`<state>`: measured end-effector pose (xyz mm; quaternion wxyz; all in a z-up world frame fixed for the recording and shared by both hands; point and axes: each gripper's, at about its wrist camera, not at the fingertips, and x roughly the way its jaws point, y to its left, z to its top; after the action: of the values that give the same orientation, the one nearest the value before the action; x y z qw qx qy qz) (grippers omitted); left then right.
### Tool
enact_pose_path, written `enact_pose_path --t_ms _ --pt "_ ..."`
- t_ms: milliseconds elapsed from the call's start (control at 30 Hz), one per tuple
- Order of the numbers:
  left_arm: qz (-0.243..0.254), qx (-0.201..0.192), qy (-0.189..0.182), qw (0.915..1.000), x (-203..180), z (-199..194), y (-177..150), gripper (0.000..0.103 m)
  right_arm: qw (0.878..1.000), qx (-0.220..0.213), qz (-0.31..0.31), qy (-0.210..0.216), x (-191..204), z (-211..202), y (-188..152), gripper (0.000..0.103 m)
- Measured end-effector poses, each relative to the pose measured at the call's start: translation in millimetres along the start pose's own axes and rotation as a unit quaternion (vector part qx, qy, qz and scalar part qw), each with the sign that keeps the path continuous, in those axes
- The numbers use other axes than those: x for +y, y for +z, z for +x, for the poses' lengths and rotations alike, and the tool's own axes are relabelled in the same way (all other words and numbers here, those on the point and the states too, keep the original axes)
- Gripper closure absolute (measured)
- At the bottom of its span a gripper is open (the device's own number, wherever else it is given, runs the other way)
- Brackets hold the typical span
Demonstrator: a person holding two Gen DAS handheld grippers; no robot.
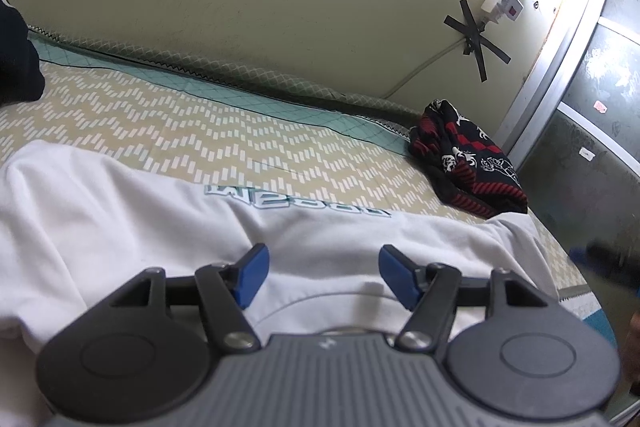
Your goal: Fold small clothes
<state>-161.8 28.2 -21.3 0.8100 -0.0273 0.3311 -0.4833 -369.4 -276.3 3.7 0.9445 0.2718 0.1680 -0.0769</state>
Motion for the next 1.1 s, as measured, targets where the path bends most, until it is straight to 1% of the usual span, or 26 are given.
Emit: enact_pose_path --t_ms 33,100,167,200,233,300,367,433,467,533,700,833,1100 --pt "0.002 0.000 0.001 1.0000 -0.5 0.2 -0.1 0.040 1.000 -0.015 -0.003 0.002 3.3 -0.3 6.2 0.046" --pt "0.005 0.000 0.004 1.0000 -1.6 0.4 -0.7 0.040 0.999 -0.029 -0.002 0.025 8.2 5.0 14.0 0.048" --pt "0.011 -0.001 0.008 0.9999 -3.6 0.7 -1.3 0.040 0.998 -0.030 -0.010 0.046 17.0 14.8 16.0 0.047" --pt "0.013 0.000 0.010 0.9999 -4.3 1.0 -1.5 0.040 0.998 -0.026 -0.015 0.052 22.7 23.5 15.5 0.045" --pt "0.015 0.000 0.011 0.9998 -5.0 1.2 -1.7 0.039 0.998 -0.018 -0.017 0.059 26.6 34.1 13.1 0.042" --pt "0.019 0.000 0.013 0.9997 -5.4 0.9 -2.2 0.039 0.998 0.000 -0.024 0.065 31.8 47.6 8.6 0.042" --pt "0.023 0.001 0.014 0.9996 -6.6 1.1 -2.6 0.037 0.997 0.022 -0.035 0.059 33.9 65.4 2.1 0.040" --pt "0.028 0.003 0.008 0.9996 -7.7 1.5 -2.6 0.029 0.997 0.064 -0.023 0.030 25.1 84.7 -5.5 0.041" --pt "0.031 0.003 0.008 0.9995 -8.9 1.7 -2.9 0.028 0.996 0.082 -0.023 0.014 18.3 92.5 -10.8 0.042" --pt "0.038 0.004 0.013 0.9992 -11.7 2.2 -3.9 0.028 0.997 0.069 -0.038 0.012 11.3 89.2 -18.0 0.059" --pt "0.039 0.005 0.012 0.9991 -12.7 3.1 -3.9 0.026 0.998 0.044 -0.005 0.034 -6.5 76.3 -28.1 0.061" --pt "0.043 0.006 0.014 0.9990 -13.5 3.9 -4.0 0.025 0.999 0.043 -0.006 0.033 -1.6 80.2 -28.8 0.061" --pt "0.050 0.007 0.019 0.9985 -15.4 5.3 -4.4 0.025 0.998 0.037 0.006 0.046 -2.6 82.7 -29.1 0.059"
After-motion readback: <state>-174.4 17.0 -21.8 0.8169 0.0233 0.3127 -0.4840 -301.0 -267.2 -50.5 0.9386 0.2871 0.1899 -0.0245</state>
